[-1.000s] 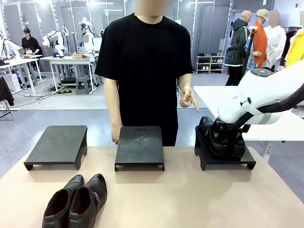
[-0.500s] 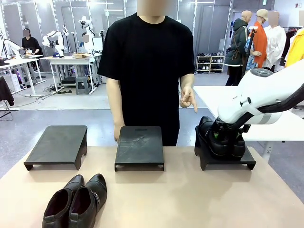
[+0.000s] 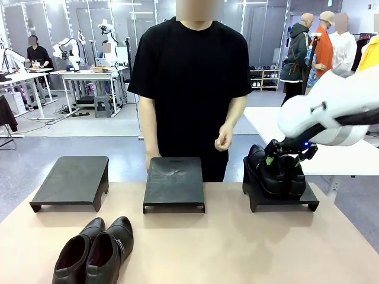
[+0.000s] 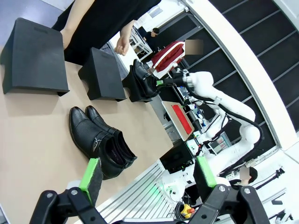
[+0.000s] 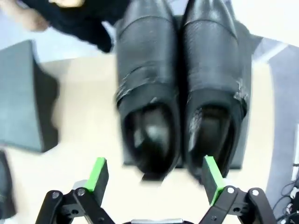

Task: Place the shoes on the stand as instructed by the person.
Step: Pick up another pair of Shoes and place it on the Shoes Stand indicated by the person.

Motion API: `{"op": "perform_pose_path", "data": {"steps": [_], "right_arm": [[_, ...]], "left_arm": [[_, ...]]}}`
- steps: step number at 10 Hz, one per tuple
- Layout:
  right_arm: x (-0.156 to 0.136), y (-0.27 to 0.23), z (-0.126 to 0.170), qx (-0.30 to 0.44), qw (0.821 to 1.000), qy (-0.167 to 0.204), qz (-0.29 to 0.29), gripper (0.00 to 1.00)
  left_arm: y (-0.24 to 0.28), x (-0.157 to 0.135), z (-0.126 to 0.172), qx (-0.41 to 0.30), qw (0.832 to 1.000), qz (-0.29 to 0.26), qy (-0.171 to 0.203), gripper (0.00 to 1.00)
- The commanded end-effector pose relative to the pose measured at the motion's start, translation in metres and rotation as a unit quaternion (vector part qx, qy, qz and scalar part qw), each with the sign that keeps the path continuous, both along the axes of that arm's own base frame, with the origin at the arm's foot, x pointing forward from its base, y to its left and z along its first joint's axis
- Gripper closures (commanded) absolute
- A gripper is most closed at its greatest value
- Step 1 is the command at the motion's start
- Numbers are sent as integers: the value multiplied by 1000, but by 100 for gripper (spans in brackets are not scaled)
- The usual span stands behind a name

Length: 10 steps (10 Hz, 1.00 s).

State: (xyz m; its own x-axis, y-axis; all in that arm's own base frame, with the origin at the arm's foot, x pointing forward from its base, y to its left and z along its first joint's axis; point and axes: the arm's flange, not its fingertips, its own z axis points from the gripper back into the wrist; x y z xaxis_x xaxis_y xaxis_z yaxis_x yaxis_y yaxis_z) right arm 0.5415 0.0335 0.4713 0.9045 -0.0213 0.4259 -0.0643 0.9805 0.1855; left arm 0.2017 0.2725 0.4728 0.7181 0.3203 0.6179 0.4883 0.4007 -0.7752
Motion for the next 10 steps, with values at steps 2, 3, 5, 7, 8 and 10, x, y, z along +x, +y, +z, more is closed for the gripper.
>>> {"op": "perform_pose_path", "data": {"steps": [2,3,5,7,8,10], "right_arm": [[-85,-49,36,105,993,22,56,0],[-109,-64,33,161,982,32,88,0],[-160,-100,21,256,957,24,134,0],[-220,-149,-9,339,928,47,145,0],[-251,-174,-27,392,906,26,158,0],[-286,-210,-56,444,885,3,140,0]], "left_arm": [[3,-2,1,-1,1000,-5,-9,0],[3,-2,1,-1,1000,-5,-9,0],[3,-2,1,-1,1000,-5,-9,0],[3,-2,1,-1,1000,-5,-9,0],[3,-2,1,-1,1000,-5,-9,0],[3,-2,1,-1,1000,-5,-9,0]]}}
